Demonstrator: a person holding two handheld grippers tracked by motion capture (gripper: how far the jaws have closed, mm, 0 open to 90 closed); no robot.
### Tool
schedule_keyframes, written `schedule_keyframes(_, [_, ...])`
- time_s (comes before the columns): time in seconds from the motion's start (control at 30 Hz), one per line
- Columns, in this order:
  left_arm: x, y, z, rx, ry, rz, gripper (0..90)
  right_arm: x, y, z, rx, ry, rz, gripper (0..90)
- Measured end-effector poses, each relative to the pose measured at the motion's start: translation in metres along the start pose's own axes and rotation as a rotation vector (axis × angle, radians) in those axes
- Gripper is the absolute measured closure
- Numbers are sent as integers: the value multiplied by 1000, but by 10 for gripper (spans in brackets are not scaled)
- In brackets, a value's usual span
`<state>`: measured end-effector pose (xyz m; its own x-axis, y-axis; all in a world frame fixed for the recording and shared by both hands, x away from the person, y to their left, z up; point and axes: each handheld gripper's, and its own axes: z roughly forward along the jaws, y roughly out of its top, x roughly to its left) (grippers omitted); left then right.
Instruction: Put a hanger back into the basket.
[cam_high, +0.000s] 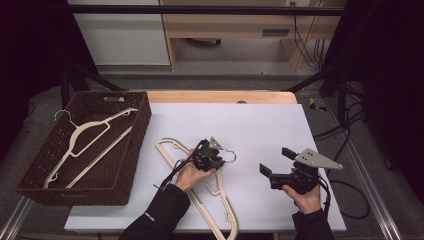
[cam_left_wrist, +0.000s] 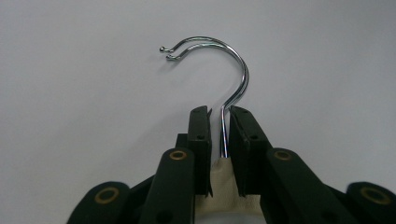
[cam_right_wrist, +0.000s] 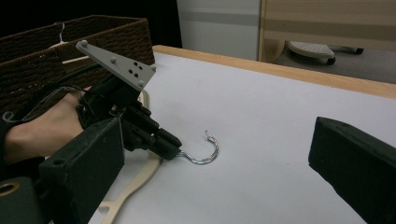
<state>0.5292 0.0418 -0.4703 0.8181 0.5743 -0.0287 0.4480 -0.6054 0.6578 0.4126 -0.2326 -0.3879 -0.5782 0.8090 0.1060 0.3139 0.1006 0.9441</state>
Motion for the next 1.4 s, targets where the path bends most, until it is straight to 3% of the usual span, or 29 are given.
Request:
schedule_keyframes(0.17, [0,3,1,18,1,-15,871,0,0,0,-1,2,1,39])
schedule_keyframes(0.53, [0,4,-3,13,-4,-26,884,1,-1,2,6,1,3,42])
schedule_keyframes(1.0, [-6,8,-36,-88,3,-24,885,7,-3,11,29,35,12,63])
schedule_keyframes(1.4, [-10,6,-61,-156,15,-11,886,27,-9,38,84,122,26,87])
